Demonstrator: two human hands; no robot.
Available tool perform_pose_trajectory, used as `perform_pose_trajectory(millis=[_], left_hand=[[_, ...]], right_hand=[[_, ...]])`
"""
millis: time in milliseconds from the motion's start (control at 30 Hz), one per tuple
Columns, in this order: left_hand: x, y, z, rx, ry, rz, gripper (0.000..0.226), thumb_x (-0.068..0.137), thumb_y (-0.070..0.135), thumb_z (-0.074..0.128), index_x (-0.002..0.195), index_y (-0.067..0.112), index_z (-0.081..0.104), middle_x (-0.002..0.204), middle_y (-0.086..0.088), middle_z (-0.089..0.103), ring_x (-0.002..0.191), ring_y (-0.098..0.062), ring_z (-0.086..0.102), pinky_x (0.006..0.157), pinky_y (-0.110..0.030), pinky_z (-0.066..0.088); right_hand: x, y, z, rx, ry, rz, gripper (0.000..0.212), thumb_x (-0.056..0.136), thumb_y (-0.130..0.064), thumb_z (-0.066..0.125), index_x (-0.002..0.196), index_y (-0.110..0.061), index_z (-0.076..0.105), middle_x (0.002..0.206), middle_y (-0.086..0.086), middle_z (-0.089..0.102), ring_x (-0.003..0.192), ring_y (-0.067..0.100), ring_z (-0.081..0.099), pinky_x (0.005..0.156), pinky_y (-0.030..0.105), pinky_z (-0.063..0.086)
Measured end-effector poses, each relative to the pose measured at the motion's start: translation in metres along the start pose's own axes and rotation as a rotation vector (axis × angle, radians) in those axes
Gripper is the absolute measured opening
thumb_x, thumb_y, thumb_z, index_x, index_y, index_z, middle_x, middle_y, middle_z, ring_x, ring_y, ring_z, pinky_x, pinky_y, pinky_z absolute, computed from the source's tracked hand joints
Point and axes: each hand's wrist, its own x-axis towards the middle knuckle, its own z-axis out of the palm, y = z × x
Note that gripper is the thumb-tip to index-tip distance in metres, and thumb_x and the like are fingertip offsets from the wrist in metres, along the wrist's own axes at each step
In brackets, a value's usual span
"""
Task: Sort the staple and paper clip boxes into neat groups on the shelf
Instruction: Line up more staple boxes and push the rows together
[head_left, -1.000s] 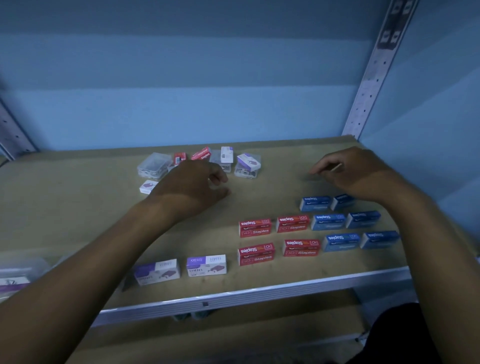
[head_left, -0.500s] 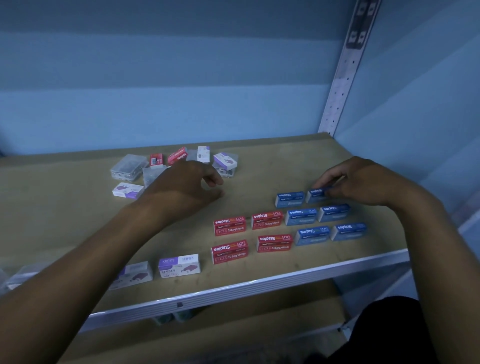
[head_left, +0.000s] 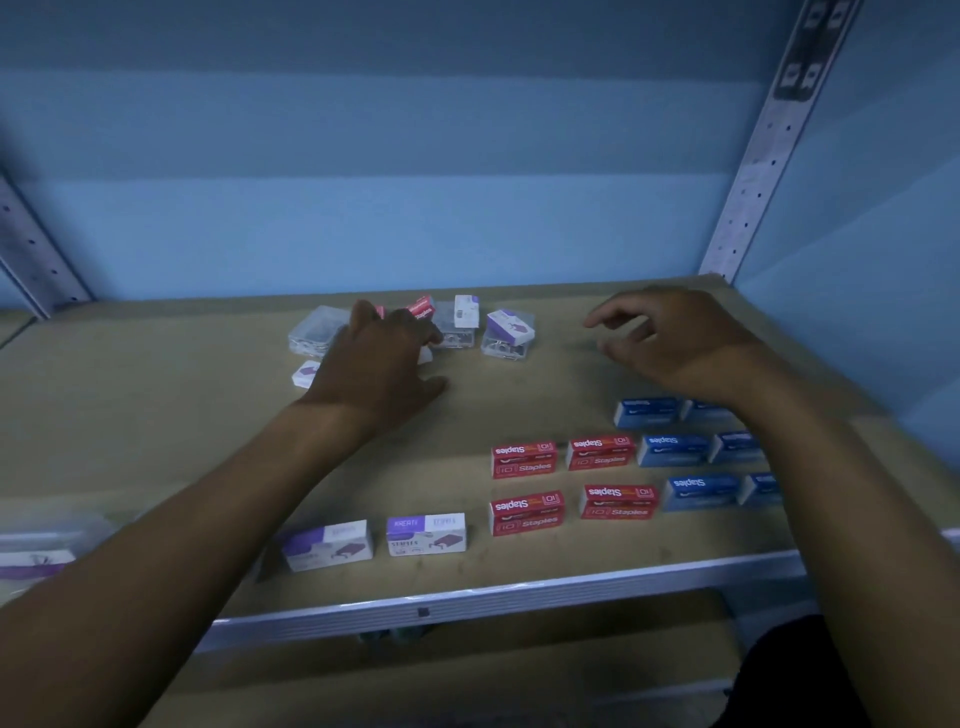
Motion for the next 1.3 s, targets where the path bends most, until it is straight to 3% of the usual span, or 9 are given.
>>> perform_pose_trajectory(millis=[167, 300, 400, 533, 700, 833, 933, 1067, 1300], left_hand=[[0.01, -0.009, 0.002, 0.124, -0.027, -0.013, 0.068, 0.083, 0.052, 0.064, 0.14, 0.023, 0.044, 0.134, -0.006, 0.054, 0.124, -0.035, 0.037, 0.099, -0.044, 0.037], [0.018, -0.014, 0.003, 0.184, -0.088, -0.031, 0.069, 0.082, 0.06, 0.061, 0.14, 0.027, 0.044, 0.134, -0.007, 0.055, 0.127, -0.035, 0.036, 0.1, -0.046, 0.035], [0.02, -0.015, 0.004, 0.195, -0.104, -0.023, 0.061, 0.083, 0.06, 0.06, 0.134, 0.029, 0.049, 0.129, -0.006, 0.06, 0.126, -0.034, 0.036, 0.099, -0.045, 0.035], [0.02, -0.015, 0.002, 0.22, -0.099, -0.001, 0.053, 0.084, 0.057, 0.061, 0.128, 0.029, 0.054, 0.123, -0.005, 0.064, 0.124, -0.032, 0.037, 0.096, -0.043, 0.036], [0.02, -0.012, -0.002, 0.181, -0.04, 0.034, 0.032, 0.083, 0.045, 0.067, 0.109, 0.026, 0.063, 0.113, -0.001, 0.068, 0.116, -0.027, 0.04, 0.091, -0.041, 0.035], [0.02, -0.011, -0.003, 0.204, -0.039, 0.058, 0.037, 0.081, 0.048, 0.069, 0.107, 0.023, 0.067, 0.113, -0.003, 0.07, 0.115, -0.027, 0.043, 0.091, -0.041, 0.038], [0.019, -0.011, -0.004, 0.228, -0.023, 0.082, 0.039, 0.08, 0.05, 0.069, 0.108, 0.022, 0.07, 0.112, -0.004, 0.071, 0.115, -0.027, 0.047, 0.093, -0.039, 0.038], [0.016, -0.012, -0.009, 0.168, -0.01, 0.099, 0.035, 0.08, 0.052, 0.067, 0.104, 0.027, 0.072, 0.106, 0.001, 0.072, 0.113, -0.022, 0.05, 0.094, -0.036, 0.037], [0.002, -0.013, -0.019, 0.029, -0.063, 0.142, 0.031, 0.079, 0.049, 0.071, 0.103, 0.031, 0.073, 0.102, 0.013, 0.072, 0.105, -0.015, 0.056, 0.081, -0.027, 0.041]], right_hand=[[0.021, -0.029, 0.033, -0.041, -0.052, -0.081, 0.044, 0.091, -0.028, 0.067, 0.134, -0.032, 0.06, 0.133, -0.001, 0.057, 0.109, 0.013, 0.052, 0.092, 0.028, 0.041], [0.032, -0.036, 0.053, -0.088, -0.073, -0.098, 0.049, 0.089, -0.035, 0.062, 0.137, -0.036, 0.055, 0.133, 0.004, 0.055, 0.125, 0.023, 0.052, 0.1, 0.033, 0.043], [0.037, -0.035, 0.061, -0.11, -0.097, -0.083, 0.051, 0.088, -0.036, 0.059, 0.139, -0.037, 0.053, 0.132, 0.005, 0.055, 0.122, 0.025, 0.052, 0.1, 0.039, 0.046], [0.041, -0.034, 0.067, -0.132, -0.064, -0.083, 0.043, 0.09, -0.03, 0.063, 0.132, -0.034, 0.06, 0.128, 0.007, 0.058, 0.116, 0.027, 0.055, 0.09, 0.032, 0.043], [0.04, -0.039, 0.07, -0.042, 0.044, -0.061, 0.021, 0.082, -0.026, 0.07, 0.103, -0.027, 0.072, 0.11, -0.001, 0.069, 0.1, 0.02, 0.062, 0.083, 0.035, 0.053], [0.04, -0.04, 0.069, 0.0, 0.126, -0.011, 0.008, 0.081, -0.014, 0.068, 0.08, -0.022, 0.07, 0.084, -0.01, 0.068, 0.085, 0.014, 0.065, 0.07, 0.029, 0.053], [0.039, -0.04, 0.068, 0.068, 0.108, 0.03, 0.014, 0.078, -0.012, 0.071, 0.086, -0.024, 0.069, 0.089, -0.003, 0.071, 0.086, 0.017, 0.066, 0.072, 0.032, 0.056], [0.035, -0.042, 0.07, 0.024, 0.034, 0.012, 0.016, 0.081, -0.027, 0.077, 0.095, -0.027, 0.07, 0.095, -0.004, 0.067, 0.093, 0.018, 0.062, 0.075, 0.032, 0.052], [0.032, -0.045, 0.068, 0.048, -0.01, 0.02, 0.016, 0.08, -0.015, 0.076, 0.094, -0.022, 0.076, 0.093, 0.001, 0.073, 0.091, 0.017, 0.066, 0.076, 0.031, 0.052]])
